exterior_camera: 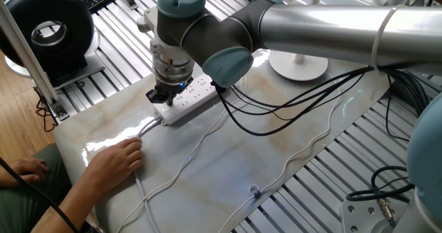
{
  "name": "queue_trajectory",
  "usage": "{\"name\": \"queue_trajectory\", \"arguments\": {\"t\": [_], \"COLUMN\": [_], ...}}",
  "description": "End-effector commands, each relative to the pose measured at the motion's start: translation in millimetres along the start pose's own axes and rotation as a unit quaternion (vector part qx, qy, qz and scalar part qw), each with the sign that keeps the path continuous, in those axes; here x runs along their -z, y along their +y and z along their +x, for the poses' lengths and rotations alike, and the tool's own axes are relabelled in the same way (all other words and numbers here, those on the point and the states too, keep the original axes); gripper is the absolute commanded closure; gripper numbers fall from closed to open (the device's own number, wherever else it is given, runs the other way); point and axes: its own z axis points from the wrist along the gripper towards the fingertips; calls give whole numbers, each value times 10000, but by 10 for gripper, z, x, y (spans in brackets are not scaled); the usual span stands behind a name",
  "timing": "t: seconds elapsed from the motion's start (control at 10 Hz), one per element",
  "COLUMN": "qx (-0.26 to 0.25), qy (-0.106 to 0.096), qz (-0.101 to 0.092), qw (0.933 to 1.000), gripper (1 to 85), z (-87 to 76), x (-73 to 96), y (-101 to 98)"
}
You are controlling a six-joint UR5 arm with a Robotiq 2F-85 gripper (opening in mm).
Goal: Plug in the power cord of the desk lamp, turn on the socket, and light up the desk lamp
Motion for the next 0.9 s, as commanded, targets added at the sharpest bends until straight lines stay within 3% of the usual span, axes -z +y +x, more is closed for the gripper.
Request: {"name": "queue_trajectory", "arguments": {"t": [0.0, 0.8], "qx": [-122, -97], "qy": [29, 120], "qz": [-77, -64], "qw": [9999, 9999], "gripper": [847, 847], "z": [-62, -34], "x": [29, 90], "y": [77, 64]}}
